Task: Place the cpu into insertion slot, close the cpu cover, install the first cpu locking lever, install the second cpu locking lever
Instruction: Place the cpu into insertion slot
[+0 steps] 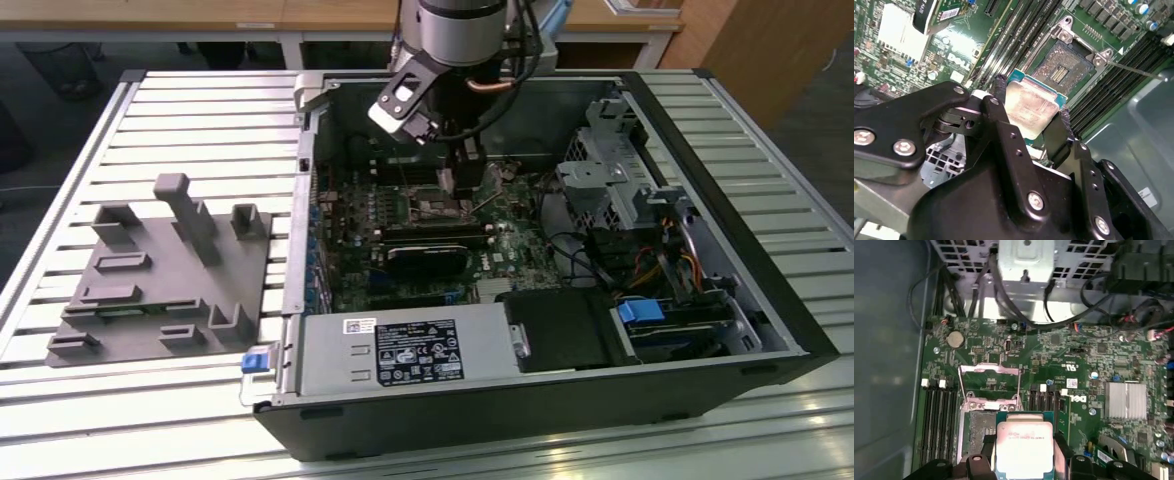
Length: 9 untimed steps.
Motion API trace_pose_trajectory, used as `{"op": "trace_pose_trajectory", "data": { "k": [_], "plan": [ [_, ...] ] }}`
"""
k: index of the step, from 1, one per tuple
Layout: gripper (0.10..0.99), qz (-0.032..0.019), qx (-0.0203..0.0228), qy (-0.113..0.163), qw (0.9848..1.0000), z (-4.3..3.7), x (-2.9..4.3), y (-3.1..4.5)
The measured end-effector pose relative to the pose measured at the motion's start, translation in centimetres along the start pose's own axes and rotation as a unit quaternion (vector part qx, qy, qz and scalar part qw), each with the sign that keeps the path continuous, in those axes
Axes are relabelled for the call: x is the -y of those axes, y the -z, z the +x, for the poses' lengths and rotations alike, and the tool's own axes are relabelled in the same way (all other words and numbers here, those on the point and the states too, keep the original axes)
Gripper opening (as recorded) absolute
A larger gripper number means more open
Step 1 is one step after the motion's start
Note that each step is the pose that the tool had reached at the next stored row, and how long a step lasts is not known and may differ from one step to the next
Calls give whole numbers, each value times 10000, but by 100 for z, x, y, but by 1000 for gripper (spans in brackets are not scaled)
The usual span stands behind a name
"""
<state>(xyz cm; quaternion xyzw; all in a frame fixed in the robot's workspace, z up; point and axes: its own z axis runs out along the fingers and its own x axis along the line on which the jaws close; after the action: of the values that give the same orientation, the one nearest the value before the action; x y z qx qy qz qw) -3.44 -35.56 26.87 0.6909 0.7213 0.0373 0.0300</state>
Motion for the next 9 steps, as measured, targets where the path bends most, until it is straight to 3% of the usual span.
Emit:
{"op": "trace_pose_trajectory", "data": {
  "k": [4,9],
  "plan": [
    [541,0,0,2,10000,30,89,-51],
    [541,0,0,-1,10000,118,99,-126]
  ]
}}
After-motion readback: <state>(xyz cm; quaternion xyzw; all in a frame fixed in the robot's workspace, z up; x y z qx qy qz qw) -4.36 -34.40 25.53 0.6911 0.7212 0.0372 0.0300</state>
